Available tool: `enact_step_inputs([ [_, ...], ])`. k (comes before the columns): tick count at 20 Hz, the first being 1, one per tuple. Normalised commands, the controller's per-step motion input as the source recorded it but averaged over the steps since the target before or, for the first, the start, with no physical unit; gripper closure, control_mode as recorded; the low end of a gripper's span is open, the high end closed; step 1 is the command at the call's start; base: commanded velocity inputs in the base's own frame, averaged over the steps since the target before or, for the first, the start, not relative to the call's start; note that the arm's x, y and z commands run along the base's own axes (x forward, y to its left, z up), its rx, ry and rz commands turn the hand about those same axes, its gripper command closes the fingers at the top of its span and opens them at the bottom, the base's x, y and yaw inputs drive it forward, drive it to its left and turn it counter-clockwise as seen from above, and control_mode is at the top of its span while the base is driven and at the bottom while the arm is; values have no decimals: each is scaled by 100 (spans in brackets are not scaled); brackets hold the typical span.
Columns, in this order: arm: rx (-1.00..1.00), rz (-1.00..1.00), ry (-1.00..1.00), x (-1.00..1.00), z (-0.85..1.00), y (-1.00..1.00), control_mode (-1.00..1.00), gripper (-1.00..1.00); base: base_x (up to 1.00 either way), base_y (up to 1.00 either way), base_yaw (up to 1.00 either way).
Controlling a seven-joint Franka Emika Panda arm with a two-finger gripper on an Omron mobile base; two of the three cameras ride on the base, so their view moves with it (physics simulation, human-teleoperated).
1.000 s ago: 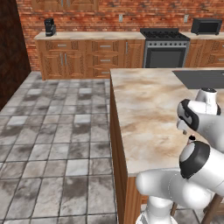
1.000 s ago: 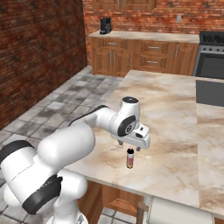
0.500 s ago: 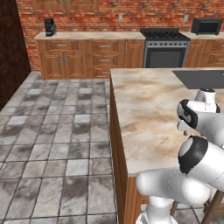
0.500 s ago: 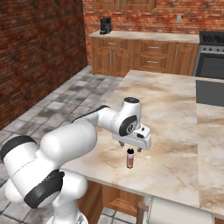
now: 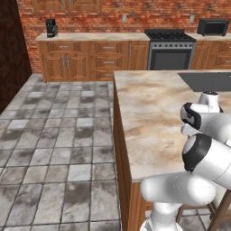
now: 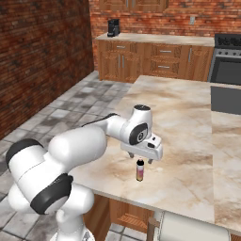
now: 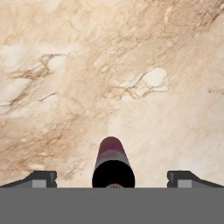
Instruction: Place the large bottle from the dining counter next to the other large bottle outside the sink, and place the small bottle from the dining counter next to the other small bottle inside the sink.
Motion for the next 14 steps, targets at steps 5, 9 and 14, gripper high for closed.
enact_step_inputs([
  [5,0,0,3,2,-8,-8,-100,-100,0,0,0],
  [9,0,0,2,0,-8,-7,-100,-100,0,0,0],
  [14,0,0,0,0,-7,0,-100,-100,0,0,0],
])
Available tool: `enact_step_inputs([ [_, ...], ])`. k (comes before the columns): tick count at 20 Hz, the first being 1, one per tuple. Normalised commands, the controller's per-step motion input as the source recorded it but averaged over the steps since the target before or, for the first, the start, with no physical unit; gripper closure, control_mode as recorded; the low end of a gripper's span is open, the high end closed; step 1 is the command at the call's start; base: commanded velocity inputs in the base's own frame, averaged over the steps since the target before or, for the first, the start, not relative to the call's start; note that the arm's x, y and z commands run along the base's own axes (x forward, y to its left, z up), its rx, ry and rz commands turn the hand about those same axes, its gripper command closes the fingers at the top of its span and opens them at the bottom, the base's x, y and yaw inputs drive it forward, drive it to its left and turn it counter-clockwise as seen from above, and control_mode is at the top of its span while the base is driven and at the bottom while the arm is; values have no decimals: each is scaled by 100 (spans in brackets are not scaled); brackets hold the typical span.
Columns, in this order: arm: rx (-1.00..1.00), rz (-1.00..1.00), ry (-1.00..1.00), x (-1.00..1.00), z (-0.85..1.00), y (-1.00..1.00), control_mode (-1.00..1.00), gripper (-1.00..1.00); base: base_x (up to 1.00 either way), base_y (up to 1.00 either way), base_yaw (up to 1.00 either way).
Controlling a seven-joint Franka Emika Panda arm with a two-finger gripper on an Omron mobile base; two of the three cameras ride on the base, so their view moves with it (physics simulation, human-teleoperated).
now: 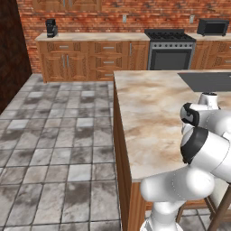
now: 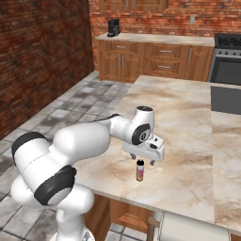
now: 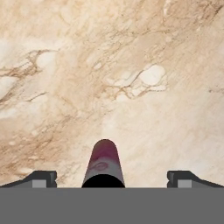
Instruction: Place the large bottle from the dining counter next to the other large bottle outside the sink, and place the small bottle from the dining counter next to the other small bottle inside the sink.
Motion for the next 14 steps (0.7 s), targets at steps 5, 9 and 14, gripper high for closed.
enact_step_inputs([
  [5,0,0,1,0,-7,-1,-100,-100,0,0,0],
  [9,0,0,0,0,-6,0,-100,-100,0,0,0],
  [14,0,0,0,0,-2,0,-100,-100,0,0,0],
])
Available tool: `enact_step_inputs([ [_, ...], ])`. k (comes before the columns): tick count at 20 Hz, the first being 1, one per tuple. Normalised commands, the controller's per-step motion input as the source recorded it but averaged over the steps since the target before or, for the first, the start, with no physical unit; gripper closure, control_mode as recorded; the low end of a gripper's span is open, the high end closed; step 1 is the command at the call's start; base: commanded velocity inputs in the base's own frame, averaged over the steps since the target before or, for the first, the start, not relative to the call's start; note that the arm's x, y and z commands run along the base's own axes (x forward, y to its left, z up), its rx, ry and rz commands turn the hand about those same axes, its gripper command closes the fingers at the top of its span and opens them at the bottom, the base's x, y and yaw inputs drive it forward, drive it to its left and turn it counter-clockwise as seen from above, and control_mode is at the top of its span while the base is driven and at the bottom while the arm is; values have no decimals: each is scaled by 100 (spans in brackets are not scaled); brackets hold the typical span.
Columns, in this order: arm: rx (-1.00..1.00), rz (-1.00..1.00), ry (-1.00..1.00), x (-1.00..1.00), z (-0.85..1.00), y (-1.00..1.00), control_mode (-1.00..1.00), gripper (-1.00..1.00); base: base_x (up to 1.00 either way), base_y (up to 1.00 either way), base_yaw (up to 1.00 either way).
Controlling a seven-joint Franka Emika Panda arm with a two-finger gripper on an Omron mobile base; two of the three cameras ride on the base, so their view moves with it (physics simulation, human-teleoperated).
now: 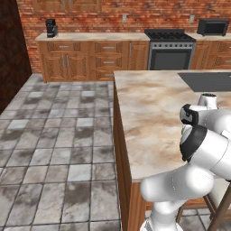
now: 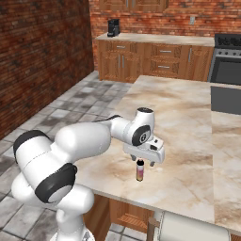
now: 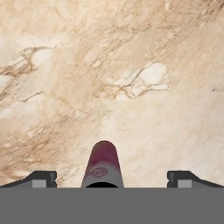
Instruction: Place the large bottle from the dining counter next to the other large bottle outside the sink, and place the small bottle from the dining counter next to the other small bottle inside the sink.
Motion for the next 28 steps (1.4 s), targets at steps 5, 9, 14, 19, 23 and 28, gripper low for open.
enact_step_inputs([
  [5,0,0,0,0,0,0,-100,-100,0,0,0],
  [9,0,0,0,-1,0,0,-100,-100,0,0,0],
  [14,0,0,-2,-1,5,4,-100,-100,0,0,0],
  [19,1,0,0,-5,1,0,-100,-100,0,0,0],
  [23,1,0,0,-11,-4,0,-100,-100,0,0,0],
  [28,1,0,0,-4,-2,1,-100,-100,0,0,0],
])
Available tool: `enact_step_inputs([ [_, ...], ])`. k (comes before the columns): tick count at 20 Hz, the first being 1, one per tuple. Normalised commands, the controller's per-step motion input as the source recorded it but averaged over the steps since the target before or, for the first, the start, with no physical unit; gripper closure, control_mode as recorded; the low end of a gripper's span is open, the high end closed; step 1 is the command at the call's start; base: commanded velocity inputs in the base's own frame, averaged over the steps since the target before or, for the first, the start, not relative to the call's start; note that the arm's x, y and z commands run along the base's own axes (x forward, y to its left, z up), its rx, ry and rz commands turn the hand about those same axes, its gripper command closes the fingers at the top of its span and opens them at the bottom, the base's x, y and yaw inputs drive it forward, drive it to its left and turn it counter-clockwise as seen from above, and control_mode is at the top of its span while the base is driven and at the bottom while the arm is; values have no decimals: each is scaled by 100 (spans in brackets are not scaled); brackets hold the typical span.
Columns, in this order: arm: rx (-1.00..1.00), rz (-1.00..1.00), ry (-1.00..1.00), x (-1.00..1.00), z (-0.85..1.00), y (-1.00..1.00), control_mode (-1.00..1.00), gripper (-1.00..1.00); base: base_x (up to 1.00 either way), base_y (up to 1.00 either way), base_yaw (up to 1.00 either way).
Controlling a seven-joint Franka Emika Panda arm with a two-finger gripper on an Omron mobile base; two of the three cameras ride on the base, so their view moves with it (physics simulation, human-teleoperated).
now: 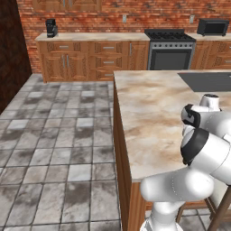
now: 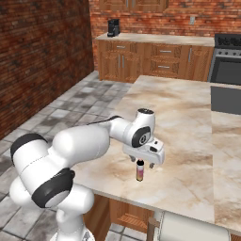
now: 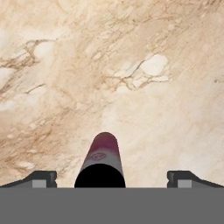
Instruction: Place the large bottle from the dining counter next to the other large bottle outside the sink, and place the small bottle from the dining counter next to the other small bottle inside the sink.
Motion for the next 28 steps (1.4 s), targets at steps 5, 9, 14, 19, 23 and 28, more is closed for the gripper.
enact_step_inputs([
  [5,1,0,0,0,-13,10,-100,-100,0,0,0],
  [9,1,0,0,-3,-12,14,-100,-100,0,0,0],
  [14,1,0,0,0,-24,2,-100,-100,0,0,0],
  [19,1,1,0,-14,-41,-13,-100,100,0,0,0],
  [23,2,1,0,-17,-35,-18,-100,100,0,0,0],
  [28,3,0,-2,-14,-33,-1,-100,100,0,0,0],
])
